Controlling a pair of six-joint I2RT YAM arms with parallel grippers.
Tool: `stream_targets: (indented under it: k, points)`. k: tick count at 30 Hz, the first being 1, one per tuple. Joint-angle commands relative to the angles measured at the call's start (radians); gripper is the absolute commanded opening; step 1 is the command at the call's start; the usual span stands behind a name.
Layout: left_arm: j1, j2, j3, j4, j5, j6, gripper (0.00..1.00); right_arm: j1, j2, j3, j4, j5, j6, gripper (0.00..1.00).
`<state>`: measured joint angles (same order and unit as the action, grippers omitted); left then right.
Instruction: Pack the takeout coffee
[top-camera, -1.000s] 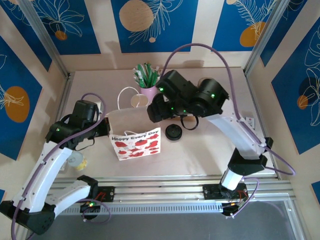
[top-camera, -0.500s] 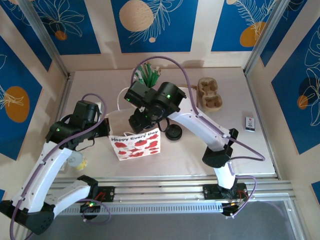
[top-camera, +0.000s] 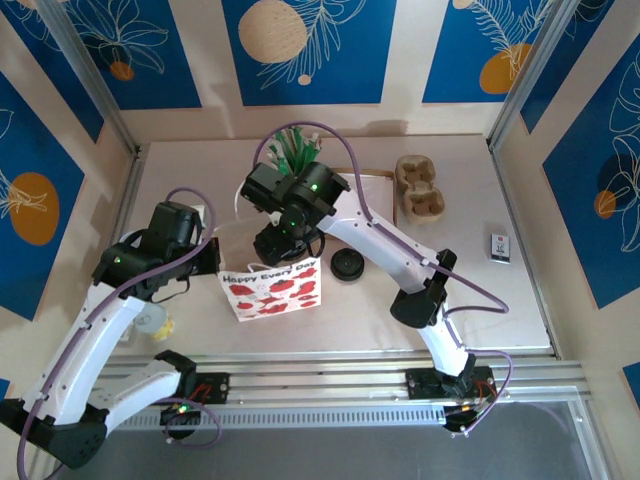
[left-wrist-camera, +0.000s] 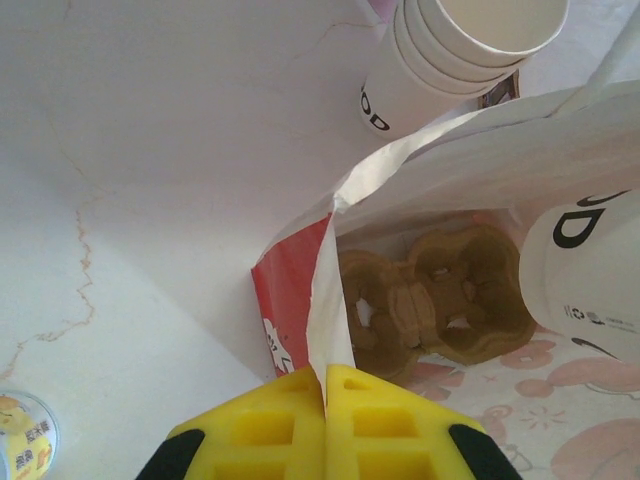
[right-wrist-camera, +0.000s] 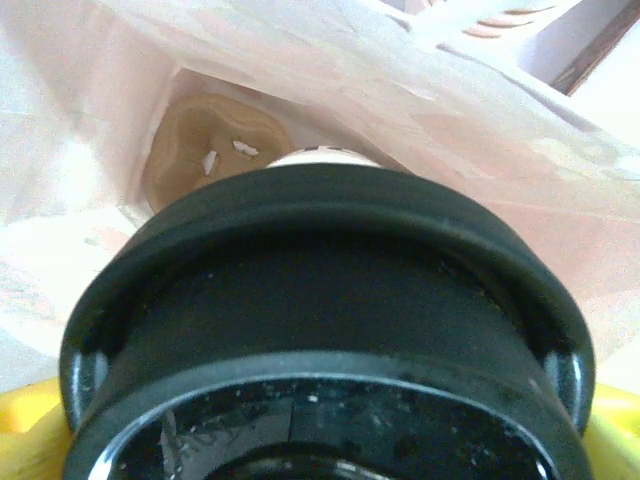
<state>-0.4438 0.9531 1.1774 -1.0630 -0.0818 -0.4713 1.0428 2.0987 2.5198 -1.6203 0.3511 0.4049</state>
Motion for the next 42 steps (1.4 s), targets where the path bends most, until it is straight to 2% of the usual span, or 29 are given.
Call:
stream_targets:
  k: [1,13,22,26,33,42]
  points:
    - [-0.015,0.007,0.013,-0.034,-0.023,0.022,0.00,-0.021,0.031,-0.019,-0.075,-0.052,-0.024,0.84]
    - [-0.033,0.018,-0.002,-0.025,-0.045,0.032,0.00,-0.036,0.088,-0.030,-0.090,-0.020,-0.024,0.84]
    - [-0.054,0.036,-0.001,-0.017,-0.071,0.034,0.00,0.030,0.083,0.048,-0.108,0.009,-0.009,0.84]
    - [-0.064,0.047,0.008,-0.018,-0.083,0.036,0.00,0.030,0.080,0.077,-0.107,-0.003,-0.007,0.84]
    - [-0.075,0.041,0.017,-0.026,-0.096,0.033,0.00,0.033,0.106,0.014,-0.104,-0.005,-0.007,0.84]
    - [-0.080,0.035,0.030,-0.035,-0.099,0.033,0.00,0.037,0.148,0.064,-0.079,-0.040,-0.034,0.83]
